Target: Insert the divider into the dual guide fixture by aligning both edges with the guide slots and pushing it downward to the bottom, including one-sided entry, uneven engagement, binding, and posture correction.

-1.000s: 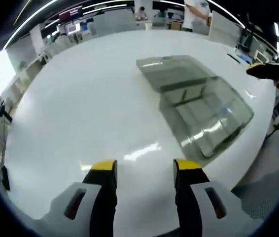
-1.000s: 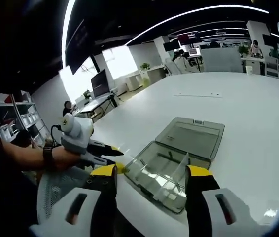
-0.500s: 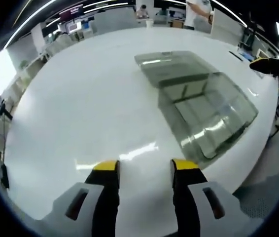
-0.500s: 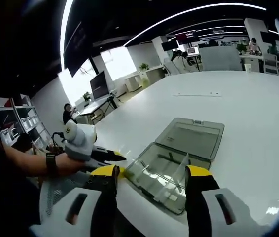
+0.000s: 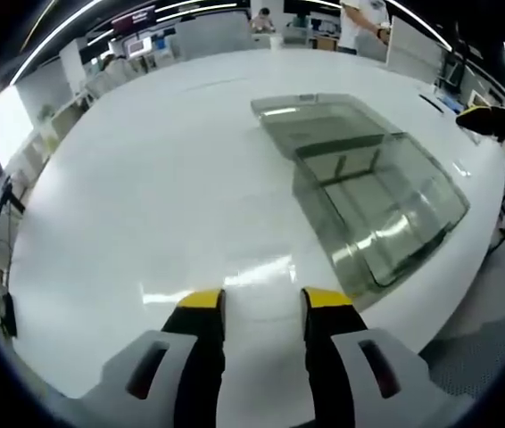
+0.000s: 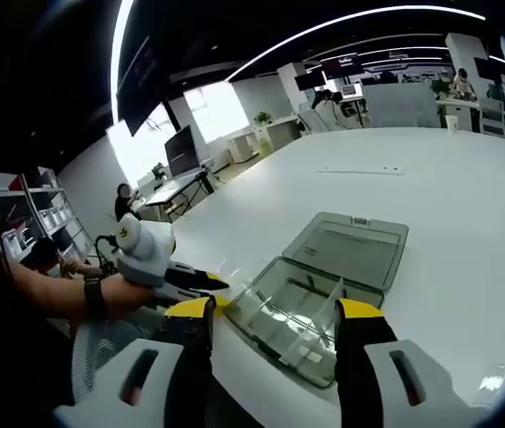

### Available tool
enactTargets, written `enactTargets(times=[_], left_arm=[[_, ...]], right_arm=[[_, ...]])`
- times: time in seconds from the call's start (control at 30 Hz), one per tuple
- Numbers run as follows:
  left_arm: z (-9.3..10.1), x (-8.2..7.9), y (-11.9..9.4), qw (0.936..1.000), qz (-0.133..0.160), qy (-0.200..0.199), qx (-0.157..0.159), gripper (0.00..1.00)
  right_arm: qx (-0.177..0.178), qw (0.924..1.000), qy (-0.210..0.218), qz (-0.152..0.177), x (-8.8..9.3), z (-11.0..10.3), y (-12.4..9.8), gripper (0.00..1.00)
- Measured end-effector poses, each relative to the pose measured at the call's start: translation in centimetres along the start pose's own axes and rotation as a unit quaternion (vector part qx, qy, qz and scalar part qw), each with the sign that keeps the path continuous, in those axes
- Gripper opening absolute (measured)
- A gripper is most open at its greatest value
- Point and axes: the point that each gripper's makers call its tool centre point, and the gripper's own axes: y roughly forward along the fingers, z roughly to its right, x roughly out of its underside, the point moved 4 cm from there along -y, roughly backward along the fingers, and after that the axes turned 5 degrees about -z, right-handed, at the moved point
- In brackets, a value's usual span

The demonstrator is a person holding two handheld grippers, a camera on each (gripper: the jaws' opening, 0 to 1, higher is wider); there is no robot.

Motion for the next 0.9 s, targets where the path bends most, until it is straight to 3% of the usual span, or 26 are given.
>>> enactTargets(times=[0.17, 0.2, 0.23, 0.27, 0.3, 0.33, 0.37, 0.43, 0.57, 0.73, 0.9], left_arm=[[-0.1, -0.3, -0.5, 0.9998, 0.014, -0.015, 0.008, 0.3], [-0.3, -0.1, -0.8, 0.9998, 0.009, -0.017, 0.01, 0.08], [0.2, -0.5, -0.8, 0.9986, 0.022, -0.023, 0.041, 0.05], [0.4, -0.4, -1.0, 0.9975, 0.023, -0.051, 0.044, 0.0], [0.1, -0.2, -1.0, 0.9984, 0.018, -0.049, 0.02, 0.01], [-0.3, 0.0, -0.6, 0.9998, 0.013, -0.008, 0.008, 0.02], [-0.2, 0.1, -0.5, 0.9999, 0.009, -0.006, 0.01, 0.05], [0.3, 0.6, -0.2, 0.9986, -0.007, -0.042, 0.031, 0.1], [0.5, 0.4, -0.2, 0.9991, -0.009, -0.027, 0.03, 0.15], [1.0, 0.4, 0.4, 0.9994, -0.013, -0.01, 0.03, 0.32], [1.5, 0.1, 0.3, 0.9993, -0.011, 0.008, 0.035, 0.4]], right_arm=[[-0.005, 1.0, -0.002, -0.007, 0.2, -0.3, 0.2, 0.51], [-0.008, 0.9999, -0.004, -0.008, 0.2, -0.4, 0.2, 0.51], [-0.009, 0.9999, -0.005, -0.008, 0.1, -0.5, 0.2, 0.51], [-0.01, 0.9999, -0.007, -0.008, 0.0, -0.5, 0.2, 0.51], [-0.01, 0.9999, -0.008, -0.009, 0.0, -0.5, 0.2, 0.51], [-0.01, 0.9999, -0.009, -0.009, 0.0, -0.5, 0.2, 0.51], [-0.01, 0.9999, -0.01, -0.009, -0.1, -0.5, 0.2, 0.51], [-0.011, 0.9999, -0.01, -0.008, -0.1, -0.5, 0.2, 0.51], [-0.011, 0.9998, -0.013, -0.01, 0.0, -0.6, 0.1, 0.5], [-0.012, 0.9998, -0.012, -0.012, 0.0, -0.6, 0.1, 0.5], [-0.009, 0.9998, -0.013, -0.01, -0.1, -0.5, 0.0, 0.5]])
